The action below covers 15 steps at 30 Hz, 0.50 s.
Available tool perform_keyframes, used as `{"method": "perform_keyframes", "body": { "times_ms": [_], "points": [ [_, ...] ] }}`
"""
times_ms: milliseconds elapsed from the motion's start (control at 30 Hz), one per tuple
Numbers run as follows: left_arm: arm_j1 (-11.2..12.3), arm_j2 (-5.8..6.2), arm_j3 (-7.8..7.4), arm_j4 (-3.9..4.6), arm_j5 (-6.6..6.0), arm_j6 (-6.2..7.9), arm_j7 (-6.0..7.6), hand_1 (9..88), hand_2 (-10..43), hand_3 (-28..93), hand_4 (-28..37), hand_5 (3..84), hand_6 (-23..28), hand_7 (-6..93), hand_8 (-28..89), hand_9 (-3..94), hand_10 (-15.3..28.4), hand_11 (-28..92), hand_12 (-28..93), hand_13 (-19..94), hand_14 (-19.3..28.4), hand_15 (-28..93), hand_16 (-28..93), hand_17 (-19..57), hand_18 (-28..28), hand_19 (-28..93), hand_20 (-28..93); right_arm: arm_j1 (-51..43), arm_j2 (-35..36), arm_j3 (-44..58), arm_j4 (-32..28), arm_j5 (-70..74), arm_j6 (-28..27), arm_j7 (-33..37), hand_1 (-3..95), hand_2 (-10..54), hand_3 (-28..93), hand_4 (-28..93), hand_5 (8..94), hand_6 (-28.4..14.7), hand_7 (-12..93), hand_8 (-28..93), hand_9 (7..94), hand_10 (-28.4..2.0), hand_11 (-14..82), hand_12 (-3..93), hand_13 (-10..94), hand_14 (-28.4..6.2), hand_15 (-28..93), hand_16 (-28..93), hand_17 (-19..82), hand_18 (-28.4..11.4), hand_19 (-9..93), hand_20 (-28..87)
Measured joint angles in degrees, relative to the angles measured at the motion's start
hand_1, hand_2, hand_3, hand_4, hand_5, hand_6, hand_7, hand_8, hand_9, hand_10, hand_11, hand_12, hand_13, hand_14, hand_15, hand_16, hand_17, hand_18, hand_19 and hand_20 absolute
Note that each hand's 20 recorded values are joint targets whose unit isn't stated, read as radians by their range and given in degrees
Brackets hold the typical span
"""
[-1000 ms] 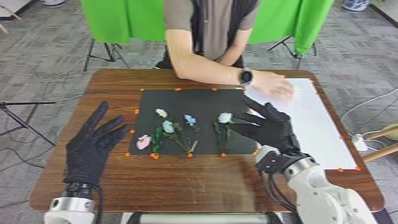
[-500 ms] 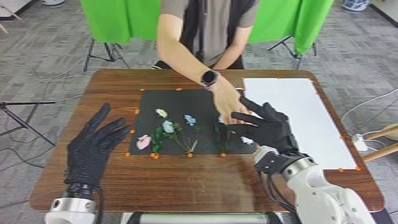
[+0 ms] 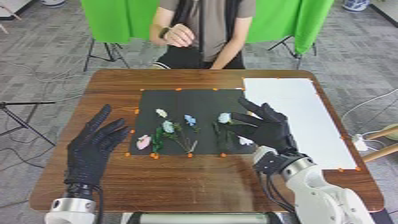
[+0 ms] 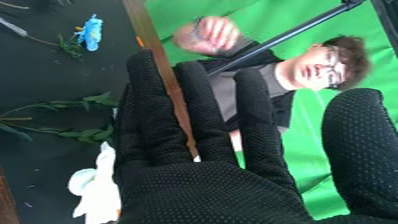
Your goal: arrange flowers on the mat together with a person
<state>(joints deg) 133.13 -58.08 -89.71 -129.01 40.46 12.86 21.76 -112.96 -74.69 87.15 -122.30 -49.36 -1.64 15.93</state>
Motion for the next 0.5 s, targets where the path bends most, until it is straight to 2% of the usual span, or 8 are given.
{"method": "perform_keyframes", "body": {
  "times_ms": [500],
  "points": [
    [-0.02, -0.06, 0.08, -0.04, 0.00, 0.10, -0.22, 18.3, 7.7, 75, -28.3, 31.7, 5.9, 10.2, -9, 35.2, 20.9, 24, 12, 27, 27.6, 47, -8, -5.8, 28.2, 66, -1, -0.18, -0.14, -0.02, -0.06, -0.01, 0.14, 0.12, 12.5, 11.9, 80, -28, 44.7, 1.7, 11, -13, 49.4, -18.0, 10.4, 11.3, 39, -22.6, 35, 11, 2, -20.1, 48, 19]
  ]
}}
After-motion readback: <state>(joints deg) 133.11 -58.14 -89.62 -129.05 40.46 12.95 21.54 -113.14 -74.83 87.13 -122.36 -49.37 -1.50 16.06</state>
